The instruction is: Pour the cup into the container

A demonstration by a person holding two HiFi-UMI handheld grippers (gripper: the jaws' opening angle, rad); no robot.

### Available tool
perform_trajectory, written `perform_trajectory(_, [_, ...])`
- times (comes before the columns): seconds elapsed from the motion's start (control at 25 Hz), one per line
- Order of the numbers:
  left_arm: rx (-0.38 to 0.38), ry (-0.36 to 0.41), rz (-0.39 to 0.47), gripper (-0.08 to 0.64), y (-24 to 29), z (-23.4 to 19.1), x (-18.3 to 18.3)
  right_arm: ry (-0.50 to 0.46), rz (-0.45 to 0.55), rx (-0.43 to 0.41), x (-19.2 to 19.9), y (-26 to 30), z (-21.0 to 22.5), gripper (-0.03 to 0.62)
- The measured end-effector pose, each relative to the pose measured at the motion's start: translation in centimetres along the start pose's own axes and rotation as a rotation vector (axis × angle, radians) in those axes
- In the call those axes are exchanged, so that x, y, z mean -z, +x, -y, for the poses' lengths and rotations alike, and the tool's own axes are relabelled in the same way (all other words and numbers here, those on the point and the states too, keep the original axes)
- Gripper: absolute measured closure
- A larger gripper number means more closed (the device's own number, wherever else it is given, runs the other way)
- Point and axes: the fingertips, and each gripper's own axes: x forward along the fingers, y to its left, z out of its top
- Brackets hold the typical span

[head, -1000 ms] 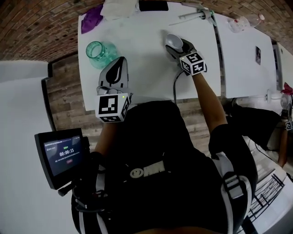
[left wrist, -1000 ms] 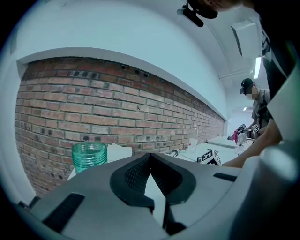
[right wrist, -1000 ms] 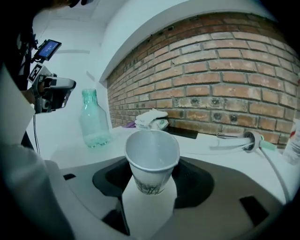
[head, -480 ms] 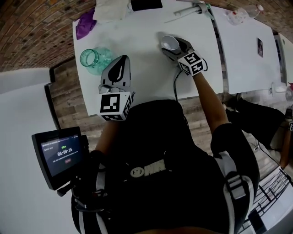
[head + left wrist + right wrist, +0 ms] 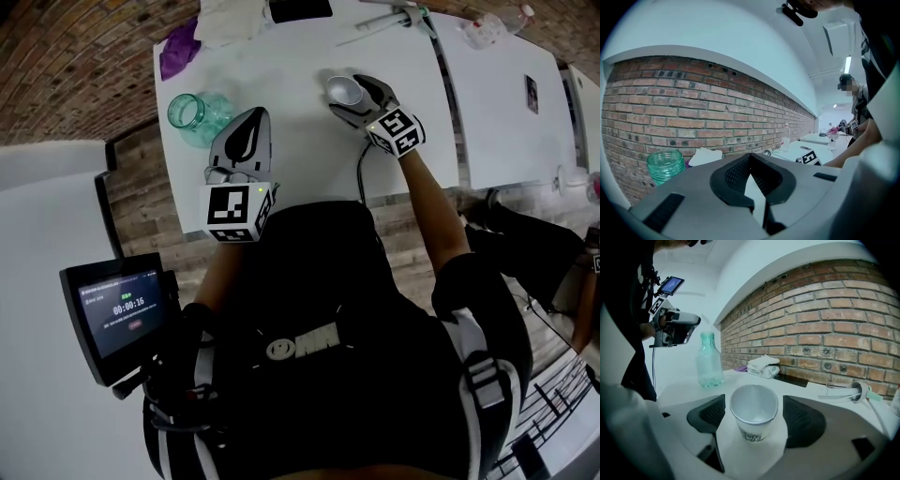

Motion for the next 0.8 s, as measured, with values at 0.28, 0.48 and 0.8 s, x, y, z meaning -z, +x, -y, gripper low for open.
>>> perform_trajectory(0.28, [-0.013, -0.003, 0.024, 0.561, -0.8, 0.2, -0.6, 0.033, 0.141, 0.054, -4.4, -3.8, -0.1, 0.227])
perform_trajectory(0.48, [-0.022, -0.011, 0.042, 0.561, -1.7, 0.6, -0.8, 0.051, 0.275, 0.147, -11.2, -9.2, -1.4, 0.234])
perform_trajectory(0.8, [-0.042, -0.021, 0.074, 0.561, -3.2, 1.5, -0.5, 0.121, 0.365, 0.356, -15.5, -13.6, -5.2, 0.584])
